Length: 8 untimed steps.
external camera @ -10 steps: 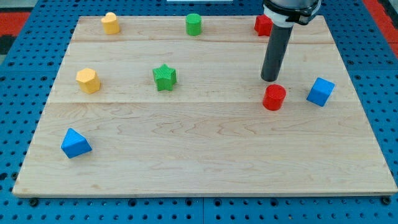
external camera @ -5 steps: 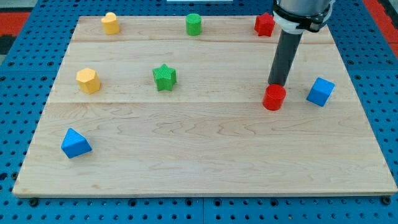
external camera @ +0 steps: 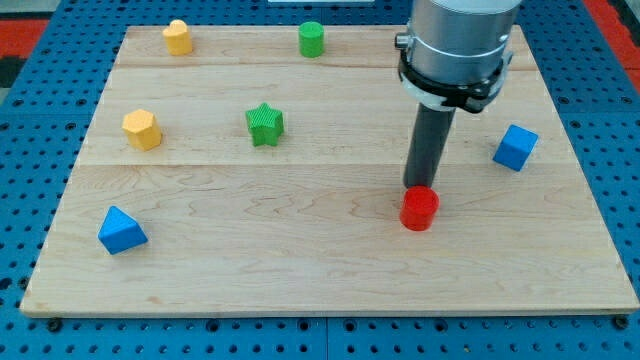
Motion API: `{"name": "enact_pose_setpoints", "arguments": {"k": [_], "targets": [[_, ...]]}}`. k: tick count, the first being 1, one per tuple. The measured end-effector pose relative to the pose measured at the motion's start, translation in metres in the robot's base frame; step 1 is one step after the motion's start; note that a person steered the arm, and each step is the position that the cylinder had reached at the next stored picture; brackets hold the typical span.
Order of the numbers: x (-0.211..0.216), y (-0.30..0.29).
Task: Push red circle to the bottom centre
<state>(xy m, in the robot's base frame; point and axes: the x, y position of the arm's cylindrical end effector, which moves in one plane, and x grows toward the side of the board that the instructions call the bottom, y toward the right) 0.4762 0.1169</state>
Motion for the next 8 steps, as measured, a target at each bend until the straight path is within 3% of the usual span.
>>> {"name": "enact_pose_setpoints", "arguments": {"k": [1, 2, 3, 5, 6, 7, 8], "targets": [[0.012, 0.034], [0.022, 0.0], [-0.009, -0.042], [0.012, -0.026], [0.028, -0.065], [0.028, -0.069], [0.042, -0.04]]}}
